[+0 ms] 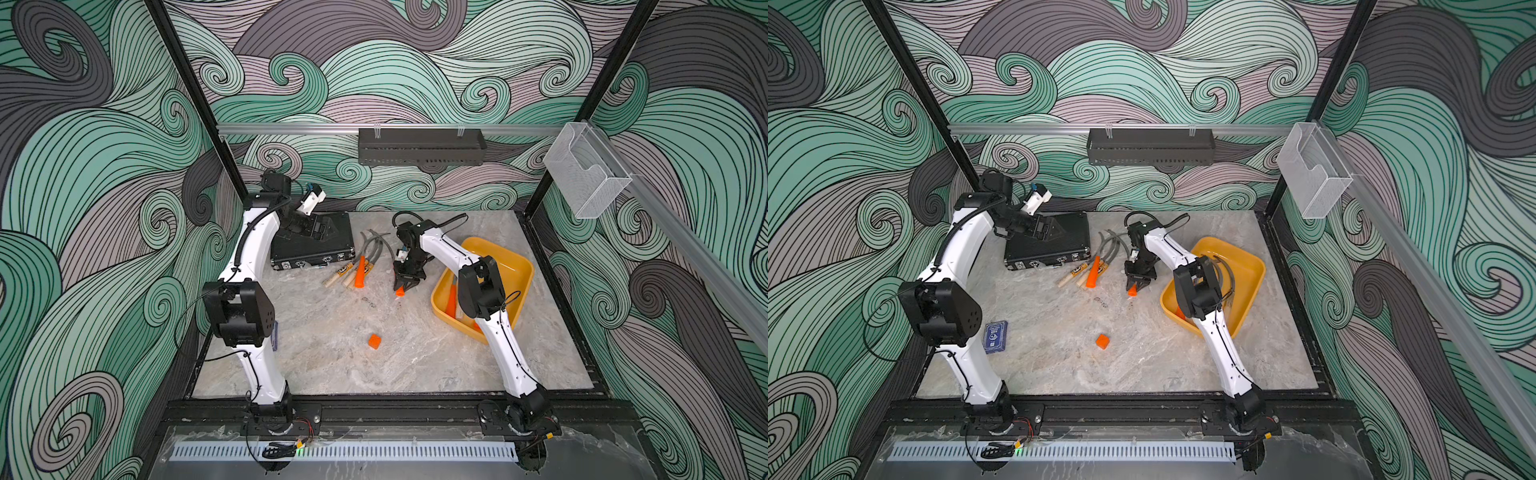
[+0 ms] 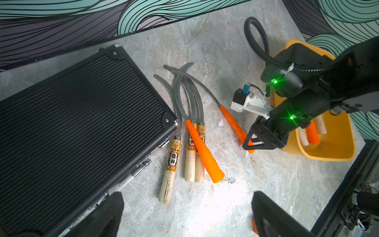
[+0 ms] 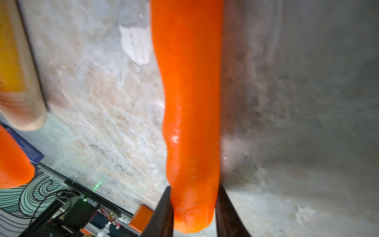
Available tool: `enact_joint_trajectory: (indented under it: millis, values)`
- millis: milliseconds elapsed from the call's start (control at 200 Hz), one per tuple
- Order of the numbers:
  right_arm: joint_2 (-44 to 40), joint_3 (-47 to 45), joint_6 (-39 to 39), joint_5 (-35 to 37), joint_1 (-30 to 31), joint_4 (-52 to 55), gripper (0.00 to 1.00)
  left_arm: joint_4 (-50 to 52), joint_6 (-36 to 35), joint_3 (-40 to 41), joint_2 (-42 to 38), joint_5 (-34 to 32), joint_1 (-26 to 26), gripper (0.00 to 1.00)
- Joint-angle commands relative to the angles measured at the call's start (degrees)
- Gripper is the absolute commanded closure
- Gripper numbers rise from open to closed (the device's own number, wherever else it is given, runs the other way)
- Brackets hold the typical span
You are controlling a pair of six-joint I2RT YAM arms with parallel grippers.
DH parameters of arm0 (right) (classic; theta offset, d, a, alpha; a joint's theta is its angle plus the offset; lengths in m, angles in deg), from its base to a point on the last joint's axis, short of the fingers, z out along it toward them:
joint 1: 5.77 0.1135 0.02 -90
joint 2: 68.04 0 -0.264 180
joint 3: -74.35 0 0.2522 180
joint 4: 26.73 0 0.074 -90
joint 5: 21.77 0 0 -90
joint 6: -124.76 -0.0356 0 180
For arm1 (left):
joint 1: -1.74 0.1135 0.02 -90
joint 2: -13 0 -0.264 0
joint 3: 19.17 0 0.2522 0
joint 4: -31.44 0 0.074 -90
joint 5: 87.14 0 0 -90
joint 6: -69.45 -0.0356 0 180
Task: Put small sickles into storage boxes
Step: Pick up the sickle at the center of the board.
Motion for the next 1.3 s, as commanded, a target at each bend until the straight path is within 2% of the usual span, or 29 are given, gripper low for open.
enact_joint_trajectory:
  millis: [0,781,1296]
  values:
    - [-3.6,-0.66,-0.28,-2.35,-0.54,0.51,1.0,0.11,0.33,-1.8,-1.37,0.6,0.01,0.02]
    - [-7.45,-2.37,-2.73,-10.96,-0.98,-2.62,1.0,-1.36,1.09,-0.68,-2.12,0.64,-0.06,0.02]
    - [-20.26,-16.84,-4.24,-16.42,-2.8,-7.81,1.0,-1.79,2.42,-3.95,-2.35,0.92,0.01,0.02]
